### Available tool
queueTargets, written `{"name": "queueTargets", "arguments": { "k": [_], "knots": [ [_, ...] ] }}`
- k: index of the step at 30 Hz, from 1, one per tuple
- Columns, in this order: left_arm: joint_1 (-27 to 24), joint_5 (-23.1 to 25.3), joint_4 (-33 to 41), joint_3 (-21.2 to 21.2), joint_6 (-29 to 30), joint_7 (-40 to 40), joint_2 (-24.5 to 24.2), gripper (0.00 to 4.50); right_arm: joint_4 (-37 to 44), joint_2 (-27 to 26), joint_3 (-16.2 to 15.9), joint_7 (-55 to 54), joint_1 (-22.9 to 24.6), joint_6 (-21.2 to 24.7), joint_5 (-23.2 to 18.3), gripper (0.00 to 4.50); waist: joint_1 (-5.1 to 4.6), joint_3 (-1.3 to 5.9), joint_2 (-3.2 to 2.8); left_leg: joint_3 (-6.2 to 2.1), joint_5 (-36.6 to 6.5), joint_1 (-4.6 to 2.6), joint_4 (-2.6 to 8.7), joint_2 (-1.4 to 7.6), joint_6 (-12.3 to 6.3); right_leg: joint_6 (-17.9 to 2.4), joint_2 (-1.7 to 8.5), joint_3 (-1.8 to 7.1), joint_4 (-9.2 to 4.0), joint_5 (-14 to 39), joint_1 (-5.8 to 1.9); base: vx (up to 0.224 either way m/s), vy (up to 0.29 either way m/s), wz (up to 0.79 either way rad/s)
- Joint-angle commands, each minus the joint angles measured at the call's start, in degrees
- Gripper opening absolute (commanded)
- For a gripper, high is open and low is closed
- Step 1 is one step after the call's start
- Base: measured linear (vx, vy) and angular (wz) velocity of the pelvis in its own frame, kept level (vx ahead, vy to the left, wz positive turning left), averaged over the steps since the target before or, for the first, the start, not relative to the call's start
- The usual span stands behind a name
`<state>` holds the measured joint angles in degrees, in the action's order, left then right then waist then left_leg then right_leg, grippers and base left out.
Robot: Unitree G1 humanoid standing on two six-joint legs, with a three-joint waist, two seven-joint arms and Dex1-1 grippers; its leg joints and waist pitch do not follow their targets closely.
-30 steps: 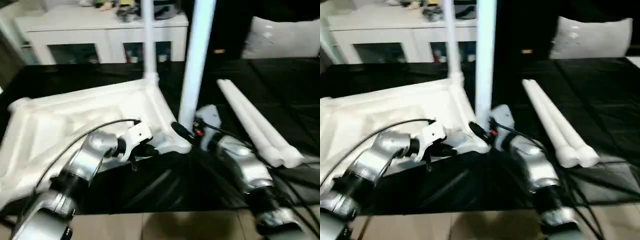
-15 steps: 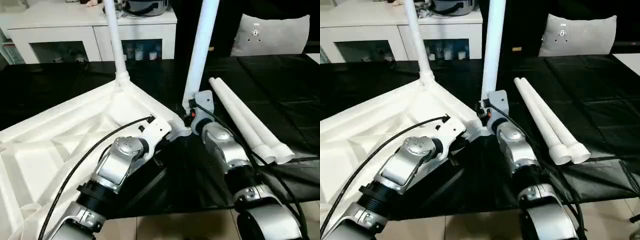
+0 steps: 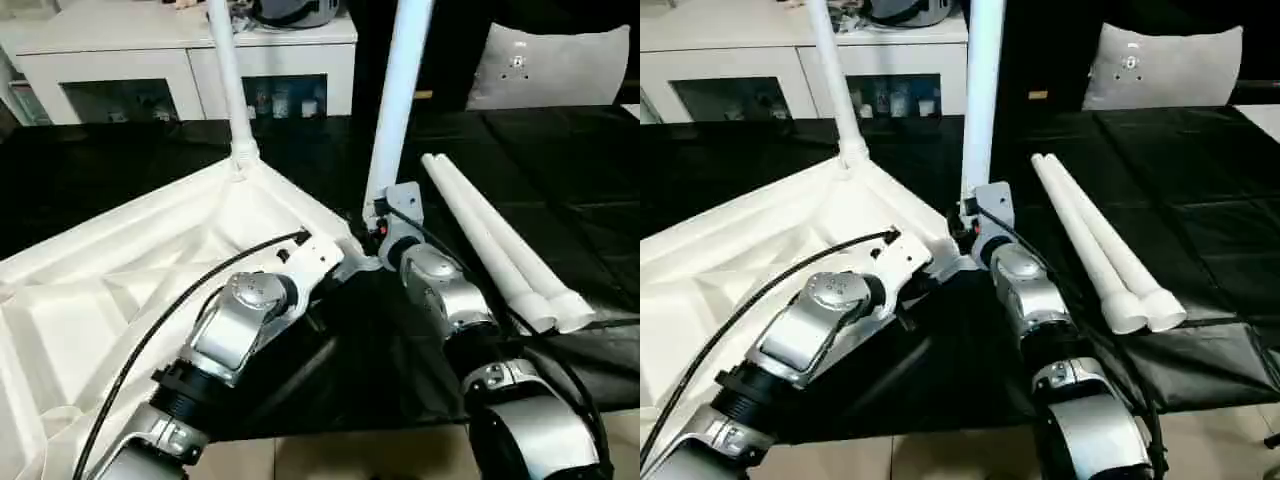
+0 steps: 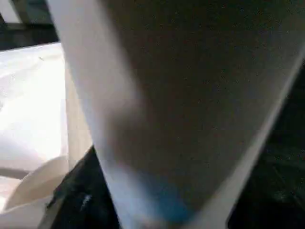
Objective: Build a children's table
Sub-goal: Insert table leg to table base, then rotate leg to tighten
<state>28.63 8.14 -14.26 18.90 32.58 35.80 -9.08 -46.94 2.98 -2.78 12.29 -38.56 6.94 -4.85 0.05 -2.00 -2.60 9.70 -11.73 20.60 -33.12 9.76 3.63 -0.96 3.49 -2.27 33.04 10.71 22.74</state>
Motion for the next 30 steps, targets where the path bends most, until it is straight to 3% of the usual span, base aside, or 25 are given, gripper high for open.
{"name": "queueTargets", "arguments": {
  "k": [1,2,4,8,12,15,17,23,30],
  "knots": [
    [1.8,0.3,-0.8,-0.4,-2.2,0.8,-1.4,0.00,-2.9,0.7,-1.3,0.7,3.8,3.6,1.6,3.31,0.25,2.57,-0.66,-0.98,-15.8,0.05,4.48,2.83,-1.37,-12.6,4.34,2.36,-4.10,11.7,-2.26,0.000,0.000,0.00],
    [2.2,0.3,-1.7,-0.7,-3.0,0.8,-1.9,0.00,-0.7,1.2,-1.7,1.9,5.1,3.4,1.5,3.45,0.59,2.69,-0.28,-0.93,-12.8,0.33,4.42,2.82,-2.17,-12.9,4.08,2.15,-3.67,7.7,-2.64,0.000,0.000,0.00],
    [2.9,0.0,-3.9,-1.4,-4.7,0.8,-3.1,0.00,7.1,2.5,-2.4,6.9,9.7,2.4,0.3,3.57,1.11,2.74,-0.68,-0.79,-11.7,0.18,4.15,2.97,-3.06,-12.6,4.28,2.14,-3.73,6.8,-2.68,0.000,0.000,0.00],
    [3.3,-0.1,-6.6,-1.0,-9.7,2.7,-5.0,0.00,17.3,5.8,-4.0,12.9,16.2,1.4,-1.3,3.97,1.68,2.82,-0.56,-0.91,-8.8,0.52,3.97,3.00,-4.24,-12.6,4.26,2.02,-3.20,2.6,-3.18,0.000,0.000,0.00],
    [3.3,-0.2,-8.0,-0.2,-12.4,4.9,-6.1,0.00,21.7,7.8,-3.8,15.4,18.8,0.7,-2.2,4.20,1.46,2.63,-0.69,-0.76,-10.3,0.59,3.98,2.94,-4.27,-13.3,4.40,2.02,-3.64,7.4,-3.09,0.000,0.000,0.00],
    [3.3,-0.2,-9.7,1.4,-16.7,8.6,-8.2,0.00,26.5,11.6,-2.6,19.5,20.9,-0.4,-3.3,4.45,1.79,2.77,-0.59,-0.80,-8.2,0.62,3.63,2.93,-5.29,-12.9,4.35,2.08,-3.41,6.2,-3.27,0.000,0.000,0.00],
    [3.3,-0.1,-10.5,2.5,-19.2,10.7,-9.5,0.00,28.5,13.6,-1.8,22.0,21.5,-0.6,-4.1,4.48,2.05,2.76,-0.93,-0.74,-6.9,0.48,3.49,3.00,-6.00,-13.2,4.36,2.03,-3.21,4.9,-3.11,0.000,0.000,0.00],
    [2.6,-1.0,-11.2,5.0,-25.8,20.3,-13.8,0.00,31.3,21.6,-0.5,33.0,21.0,-1.2,-7.0,4.48,2.43,3.04,-0.93,-0.67,-4.2,0.33,2.98,3.09,-7.89,-15.0,4.29,1.97,-2.37,-0.9,-3.21,0.000,0.000,0.00],
    [2.4,-1.1,-11.4,7.7,-32.4,28.2,-17.1,0.00,31.6,27.4,-4.1,45.7,19.1,-1.2,-7.8,4.48,3.47,2.97,-0.70,-0.49,-5.6,0.15,2.74,3.36,-8.09,-15.4,4.38,1.83,-2.30,2.3,-3.13,0.000,0.000,0.00]
  ]
}}
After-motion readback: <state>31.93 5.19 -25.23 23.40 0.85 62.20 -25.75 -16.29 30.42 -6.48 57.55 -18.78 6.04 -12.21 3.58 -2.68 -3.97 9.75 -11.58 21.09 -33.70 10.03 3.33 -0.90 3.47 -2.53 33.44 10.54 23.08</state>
